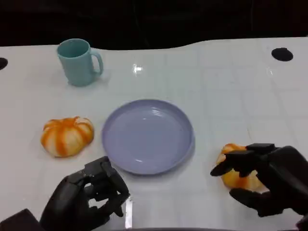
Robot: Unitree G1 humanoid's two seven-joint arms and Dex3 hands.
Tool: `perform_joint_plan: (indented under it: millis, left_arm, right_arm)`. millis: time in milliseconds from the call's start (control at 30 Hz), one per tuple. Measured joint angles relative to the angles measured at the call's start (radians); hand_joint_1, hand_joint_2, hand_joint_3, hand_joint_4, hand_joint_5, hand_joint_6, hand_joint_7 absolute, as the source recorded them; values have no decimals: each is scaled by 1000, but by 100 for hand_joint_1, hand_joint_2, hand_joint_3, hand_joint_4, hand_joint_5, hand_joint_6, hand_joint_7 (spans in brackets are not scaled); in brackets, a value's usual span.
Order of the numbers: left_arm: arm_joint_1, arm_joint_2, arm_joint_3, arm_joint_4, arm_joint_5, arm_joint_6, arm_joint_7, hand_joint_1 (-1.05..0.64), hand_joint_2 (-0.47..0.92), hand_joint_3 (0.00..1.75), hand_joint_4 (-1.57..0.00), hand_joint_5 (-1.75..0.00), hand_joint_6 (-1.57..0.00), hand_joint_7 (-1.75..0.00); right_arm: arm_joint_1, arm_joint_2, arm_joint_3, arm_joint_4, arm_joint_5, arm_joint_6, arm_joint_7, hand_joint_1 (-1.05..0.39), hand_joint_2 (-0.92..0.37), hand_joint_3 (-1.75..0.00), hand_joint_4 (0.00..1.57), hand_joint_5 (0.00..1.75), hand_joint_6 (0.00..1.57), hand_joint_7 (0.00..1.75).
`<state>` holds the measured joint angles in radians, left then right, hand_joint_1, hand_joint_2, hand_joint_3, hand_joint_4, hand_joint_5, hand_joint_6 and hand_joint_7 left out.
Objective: Grasp the bread from the table and place it into the plate.
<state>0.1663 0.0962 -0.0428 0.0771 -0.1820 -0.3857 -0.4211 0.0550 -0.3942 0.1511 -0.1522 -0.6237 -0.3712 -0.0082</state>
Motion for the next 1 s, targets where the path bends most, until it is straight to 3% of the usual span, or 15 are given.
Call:
perform_joint_plan:
  millis: [133, 300, 433, 733, 1000]
  left_arm:
    - [0, 0, 0, 0, 0, 0, 0, -53, 92, 30, -66, -175, -58, -154]
    - [-1, 1, 1, 0, 0, 0, 0, -54, 92, 30, -66, -175, -58, -154]
    - [-1, 1, 1, 0, -1, 0, -1, -55, 92, 29, -67, -175, -59, -154]
    - [-5, 1, 0, 6, 3, 0, -1, -55, 92, 29, -67, -175, -59, -154]
    - [-12, -1, -1, 17, 4, 0, -1, -55, 92, 30, -67, -175, -59, -154]
  right_arm:
    - [8, -32, -16, -103, -26, 98, 100, -42, -82, -8, 36, 38, 52, 2]
    - [16, -75, -38, -240, -119, 263, 257, -51, -83, -3, 21, 30, 35, 0]
    - [23, -86, -38, -316, -190, 338, 331, -58, -82, -1, 13, 26, 29, 0]
    - [17, -86, -1, -348, -315, 401, 396, -67, -81, 0, 11, 29, 25, 1]
    - [-27, -84, 51, -220, -353, 367, 331, -66, -79, 0, 17, 32, 29, 1]
